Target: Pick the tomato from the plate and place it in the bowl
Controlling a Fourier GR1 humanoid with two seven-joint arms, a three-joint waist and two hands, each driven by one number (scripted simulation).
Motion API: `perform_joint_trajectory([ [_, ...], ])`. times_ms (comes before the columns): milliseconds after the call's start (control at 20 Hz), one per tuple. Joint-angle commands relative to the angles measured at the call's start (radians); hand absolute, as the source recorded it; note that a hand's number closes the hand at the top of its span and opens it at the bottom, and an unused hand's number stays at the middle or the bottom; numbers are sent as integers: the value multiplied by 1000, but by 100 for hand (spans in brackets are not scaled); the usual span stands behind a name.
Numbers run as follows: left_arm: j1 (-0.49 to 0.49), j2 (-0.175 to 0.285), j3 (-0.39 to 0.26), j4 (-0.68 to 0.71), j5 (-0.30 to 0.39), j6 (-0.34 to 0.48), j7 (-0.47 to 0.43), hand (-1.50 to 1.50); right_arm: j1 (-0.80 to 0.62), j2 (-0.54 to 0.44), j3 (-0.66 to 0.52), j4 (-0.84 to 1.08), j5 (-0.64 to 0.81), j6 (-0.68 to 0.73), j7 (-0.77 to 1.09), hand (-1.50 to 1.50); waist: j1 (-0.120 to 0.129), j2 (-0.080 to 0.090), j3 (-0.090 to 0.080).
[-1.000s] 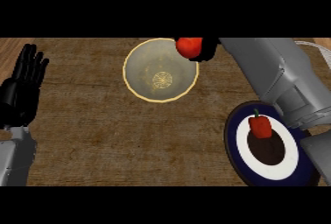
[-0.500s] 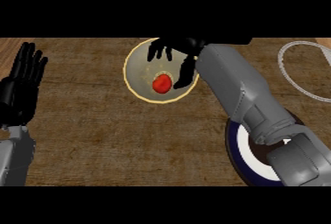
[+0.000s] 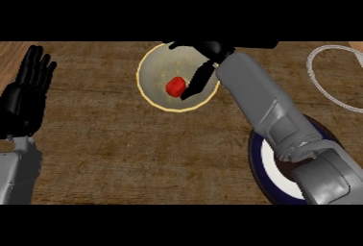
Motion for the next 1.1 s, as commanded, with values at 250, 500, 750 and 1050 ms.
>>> perform_joint_trajectory([
  [250,-11,13,5,-21,13,-17,14,0,-21,-172,-165,16,-148,-4,72,-150,28,13,0],
  [500,-39,-18,-23,-6,-5,-2,0,0,17,-268,-205,28,-185,58,58,-150,38,30,2],
  [750,-34,-20,-29,-6,-9,-5,-6,0,45,-374,-237,28,-214,154,24,-150,60,42,4],
  [1050,-55,-36,-41,-15,-8,-4,-14,0,88,-446,-235,23,-209,222,-14,-150,82,59,6],
])
